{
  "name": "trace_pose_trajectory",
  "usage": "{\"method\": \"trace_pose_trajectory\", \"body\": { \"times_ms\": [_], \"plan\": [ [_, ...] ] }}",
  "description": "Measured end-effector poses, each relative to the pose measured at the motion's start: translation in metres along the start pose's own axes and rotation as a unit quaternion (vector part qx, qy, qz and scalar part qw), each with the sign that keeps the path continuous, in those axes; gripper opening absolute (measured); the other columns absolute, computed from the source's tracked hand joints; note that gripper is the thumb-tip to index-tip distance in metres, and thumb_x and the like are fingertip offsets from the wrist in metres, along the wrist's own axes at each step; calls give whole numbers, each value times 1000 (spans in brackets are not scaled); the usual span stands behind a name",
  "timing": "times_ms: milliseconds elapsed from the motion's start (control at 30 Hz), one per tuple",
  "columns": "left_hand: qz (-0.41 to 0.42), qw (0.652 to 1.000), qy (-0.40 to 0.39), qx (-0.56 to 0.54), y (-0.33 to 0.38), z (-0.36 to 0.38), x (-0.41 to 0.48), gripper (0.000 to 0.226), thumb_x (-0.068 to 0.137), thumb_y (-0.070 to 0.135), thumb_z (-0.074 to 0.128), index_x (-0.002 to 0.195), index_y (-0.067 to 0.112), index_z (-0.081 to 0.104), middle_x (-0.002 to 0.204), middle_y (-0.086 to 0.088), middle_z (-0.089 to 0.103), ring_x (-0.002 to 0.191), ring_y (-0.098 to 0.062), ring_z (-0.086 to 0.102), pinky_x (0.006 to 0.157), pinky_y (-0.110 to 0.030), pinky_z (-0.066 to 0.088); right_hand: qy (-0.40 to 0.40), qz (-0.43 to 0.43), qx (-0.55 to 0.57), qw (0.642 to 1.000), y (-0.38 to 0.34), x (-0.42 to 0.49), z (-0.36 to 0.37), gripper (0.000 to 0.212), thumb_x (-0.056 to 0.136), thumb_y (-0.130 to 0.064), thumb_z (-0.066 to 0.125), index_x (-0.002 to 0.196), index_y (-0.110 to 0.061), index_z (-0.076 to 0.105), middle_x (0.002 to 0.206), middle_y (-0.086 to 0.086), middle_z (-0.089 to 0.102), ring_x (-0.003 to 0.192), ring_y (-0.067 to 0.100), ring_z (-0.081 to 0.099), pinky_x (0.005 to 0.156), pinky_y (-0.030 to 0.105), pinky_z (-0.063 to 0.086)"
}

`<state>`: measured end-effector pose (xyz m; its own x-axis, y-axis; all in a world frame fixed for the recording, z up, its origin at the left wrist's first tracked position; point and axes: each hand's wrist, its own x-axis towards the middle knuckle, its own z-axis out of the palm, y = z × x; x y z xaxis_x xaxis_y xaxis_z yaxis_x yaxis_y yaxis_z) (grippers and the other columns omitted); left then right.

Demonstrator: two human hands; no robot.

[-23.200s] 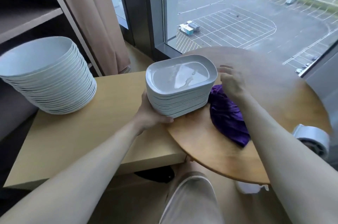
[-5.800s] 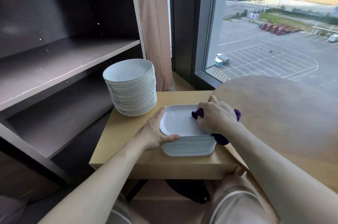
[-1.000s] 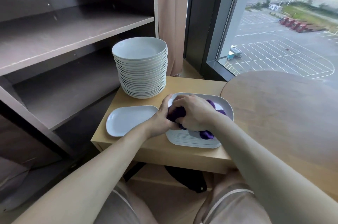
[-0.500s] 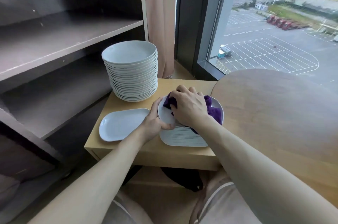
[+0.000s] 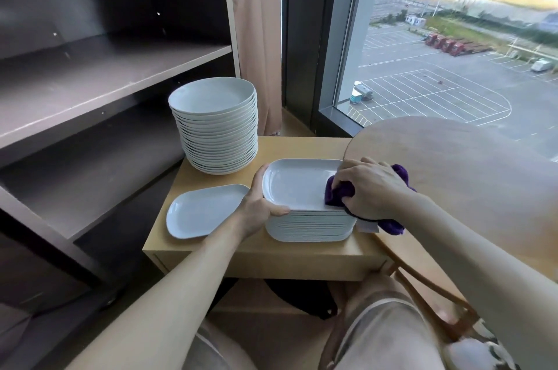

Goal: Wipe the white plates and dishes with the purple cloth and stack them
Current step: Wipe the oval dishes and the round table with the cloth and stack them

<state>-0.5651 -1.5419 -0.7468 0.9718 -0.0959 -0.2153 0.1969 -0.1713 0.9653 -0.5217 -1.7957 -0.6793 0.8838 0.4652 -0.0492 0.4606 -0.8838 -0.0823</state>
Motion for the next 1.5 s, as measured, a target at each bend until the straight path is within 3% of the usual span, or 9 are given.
{"method": "trace_pose_trajectory", "body": {
  "times_ms": [267,433,533,633,767,933,1033,1233,1500],
  "plan": [
    [11,1000,-24,-2,4,2,0,111,69,21,71,159,36,7,139,13,40,123,-2,46,82,-8,43,-7,-53,94,994,-44,9,4,43,75,-42,40,107,-38,68,124,-21,53,118,17,42,97,39,31],
    [-3,998,10,-70,9,6,-1,71,105,34,50,162,34,8,157,8,37,134,-7,43,97,-17,39,0,-75,115,991,-68,26,13,46,78,-37,42,118,-35,65,127,-13,55,115,18,45,90,42,36],
    [2,999,14,-48,11,9,-5,65,109,39,42,163,34,5,155,13,39,134,-3,44,87,-1,40,27,-76,173,982,-82,36,20,48,76,-35,42,119,-32,64,123,-10,58,118,18,47,92,41,38],
    [15,998,27,-52,10,9,-6,54,113,27,35,163,32,15,162,5,36,146,-11,38,111,-18,38,51,-79,199,976,-86,47,23,48,74,-34,43,117,-30,63,115,-10,59,106,17,49,88,38,38],
    [26,998,32,-48,9,6,-7,53,111,12,32,161,30,25,158,6,43,143,-7,41,119,-33,36,71,-103,160,979,-80,54,28,43,75,-37,45,115,-32,60,114,-9,59,96,16,46,84,35,34],
    [36,999,27,-1,10,6,-8,63,93,19,43,153,34,34,135,21,61,125,4,55,100,-20,48,119,-69,89,986,-79,62,35,43,84,-46,45,122,-32,57,116,-5,58,99,21,49,89,42,42],
    [33,998,25,51,10,3,-8,80,88,17,49,160,36,21,155,11,43,140,-7,42,117,-34,38,147,-31,52,987,-80,66,39,42,89,-47,46,125,-27,57,118,1,58,102,25,50,89,44,41],
    [-21,996,37,83,13,1,-6,83,97,5,49,161,44,13,168,7,19,149,-22,26,124,-50,25,142,32,-17,989,-55,59,26,33,91,-37,50,120,-26,59,122,7,58,112,32,51,95,50,37],
    [-22,995,51,86,16,12,-7,83,96,2,43,163,37,8,167,-1,18,136,-9,24,110,-28,21,113,81,-84,987,-11,9,21,33,87,-33,52,119,-27,56,123,4,54,115,31,47,95,50,35]
  ]
}}
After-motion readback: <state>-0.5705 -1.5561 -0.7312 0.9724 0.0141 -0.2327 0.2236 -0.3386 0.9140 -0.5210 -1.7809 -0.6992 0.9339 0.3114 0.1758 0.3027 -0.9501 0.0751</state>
